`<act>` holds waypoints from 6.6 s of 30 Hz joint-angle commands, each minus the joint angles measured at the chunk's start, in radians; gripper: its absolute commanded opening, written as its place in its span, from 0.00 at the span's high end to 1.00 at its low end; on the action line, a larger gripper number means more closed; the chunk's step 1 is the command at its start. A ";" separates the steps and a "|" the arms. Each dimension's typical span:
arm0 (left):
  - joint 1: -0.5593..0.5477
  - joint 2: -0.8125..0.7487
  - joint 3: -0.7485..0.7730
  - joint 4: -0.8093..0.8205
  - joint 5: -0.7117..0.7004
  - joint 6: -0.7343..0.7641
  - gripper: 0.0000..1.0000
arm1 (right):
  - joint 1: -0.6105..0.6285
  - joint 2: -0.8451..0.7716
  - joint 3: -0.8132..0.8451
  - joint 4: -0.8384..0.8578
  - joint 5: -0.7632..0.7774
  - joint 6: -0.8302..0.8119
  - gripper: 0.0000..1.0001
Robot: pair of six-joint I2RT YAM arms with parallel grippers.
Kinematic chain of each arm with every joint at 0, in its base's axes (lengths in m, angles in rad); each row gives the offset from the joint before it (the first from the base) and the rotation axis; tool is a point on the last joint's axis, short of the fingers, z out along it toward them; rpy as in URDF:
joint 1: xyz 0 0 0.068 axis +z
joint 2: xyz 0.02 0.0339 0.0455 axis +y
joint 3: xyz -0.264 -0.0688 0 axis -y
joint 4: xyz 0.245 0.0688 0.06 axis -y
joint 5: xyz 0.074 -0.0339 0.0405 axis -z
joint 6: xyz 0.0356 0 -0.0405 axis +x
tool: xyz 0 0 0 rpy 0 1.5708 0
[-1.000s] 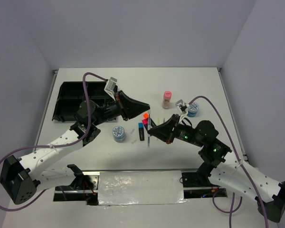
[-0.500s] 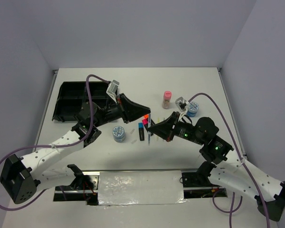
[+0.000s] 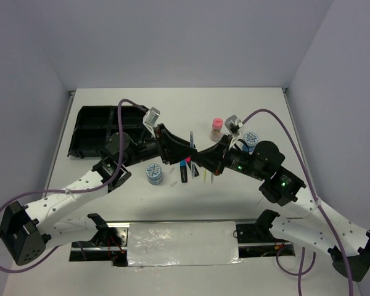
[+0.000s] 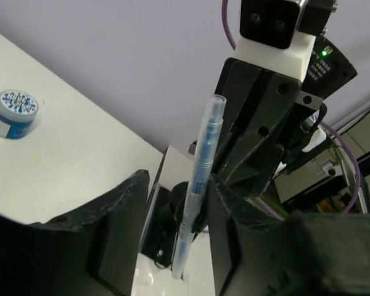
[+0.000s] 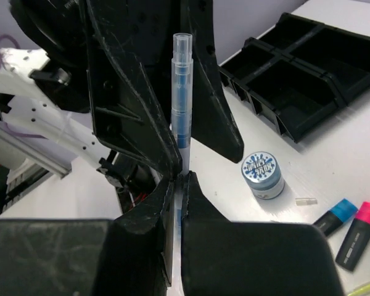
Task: Sort the stationery into containers
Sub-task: Close the pen cap on the pen, then place the pen in the storage box, then pick up the pen from the center of the board.
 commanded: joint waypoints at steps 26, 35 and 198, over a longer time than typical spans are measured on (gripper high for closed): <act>-0.006 -0.078 0.020 0.119 0.110 0.081 0.82 | 0.003 0.096 -0.059 0.307 -0.150 0.014 1.00; -0.006 -0.067 0.226 -0.267 -0.085 0.283 0.17 | 0.006 0.115 -0.045 0.226 -0.118 -0.007 1.00; 0.219 0.048 0.451 -1.264 -0.587 0.441 0.01 | -0.250 0.891 0.028 -0.301 0.537 0.152 1.00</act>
